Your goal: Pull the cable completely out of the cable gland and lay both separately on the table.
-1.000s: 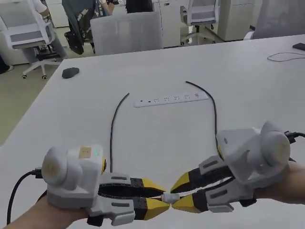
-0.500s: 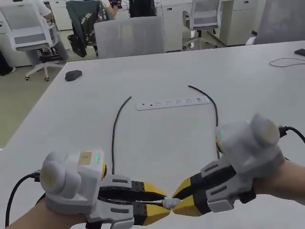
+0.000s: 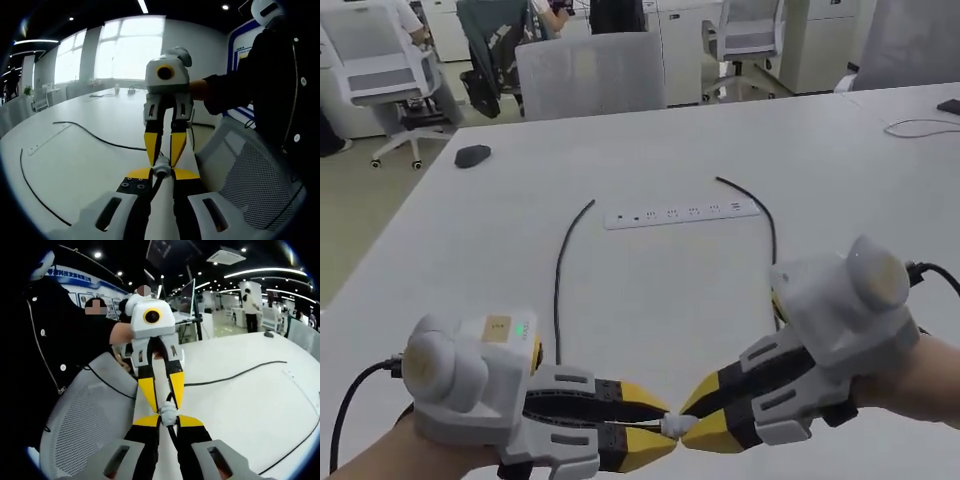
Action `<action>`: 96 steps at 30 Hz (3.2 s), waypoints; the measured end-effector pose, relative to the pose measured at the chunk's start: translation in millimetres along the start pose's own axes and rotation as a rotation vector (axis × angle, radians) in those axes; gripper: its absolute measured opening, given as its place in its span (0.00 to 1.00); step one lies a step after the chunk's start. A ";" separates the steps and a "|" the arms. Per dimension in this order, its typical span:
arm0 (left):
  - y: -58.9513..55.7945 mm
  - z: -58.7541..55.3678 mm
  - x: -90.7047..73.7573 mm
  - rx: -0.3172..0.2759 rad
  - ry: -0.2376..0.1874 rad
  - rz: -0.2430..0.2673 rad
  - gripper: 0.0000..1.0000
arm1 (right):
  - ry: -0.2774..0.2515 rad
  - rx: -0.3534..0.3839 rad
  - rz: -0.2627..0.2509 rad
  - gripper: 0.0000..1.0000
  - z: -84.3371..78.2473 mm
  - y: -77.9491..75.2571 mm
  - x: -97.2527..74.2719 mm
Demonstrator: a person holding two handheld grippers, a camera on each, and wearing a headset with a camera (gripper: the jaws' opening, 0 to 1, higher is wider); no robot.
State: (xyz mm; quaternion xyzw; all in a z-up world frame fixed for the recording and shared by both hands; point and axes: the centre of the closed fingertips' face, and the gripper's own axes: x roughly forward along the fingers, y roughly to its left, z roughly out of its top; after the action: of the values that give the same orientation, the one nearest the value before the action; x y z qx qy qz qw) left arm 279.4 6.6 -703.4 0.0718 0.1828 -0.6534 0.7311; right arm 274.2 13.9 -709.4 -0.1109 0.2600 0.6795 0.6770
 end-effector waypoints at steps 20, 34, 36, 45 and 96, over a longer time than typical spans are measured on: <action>7.8 -3.7 1.0 -0.174 -0.005 0.019 0.15 | 0.038 -0.243 -0.140 0.07 -1.2 -6.8 2.4; 12.5 -3.7 -2.7 -0.259 -0.023 0.034 0.15 | 0.079 -0.435 -0.205 0.07 2.0 -8.6 4.8; 12.1 -3.8 -2.8 -0.266 -0.025 0.034 0.15 | 0.081 -0.445 -0.205 0.07 2.3 -8.7 4.8; 10.9 -0.8 -4.0 -0.278 -0.037 0.038 0.15 | 0.075 -0.481 -0.219 0.07 5.5 -8.1 2.7; 1.8 17.0 -2.0 0.076 -0.071 -0.004 0.15 | -0.087 0.151 0.031 0.09 8.6 -4.5 -10.8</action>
State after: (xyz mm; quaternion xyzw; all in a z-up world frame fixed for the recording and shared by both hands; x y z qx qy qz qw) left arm 283.9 2.8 -687.3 0.0762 0.1320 -0.6633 0.7327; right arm 281.0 8.7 -697.7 -0.0259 0.2825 0.6726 0.6834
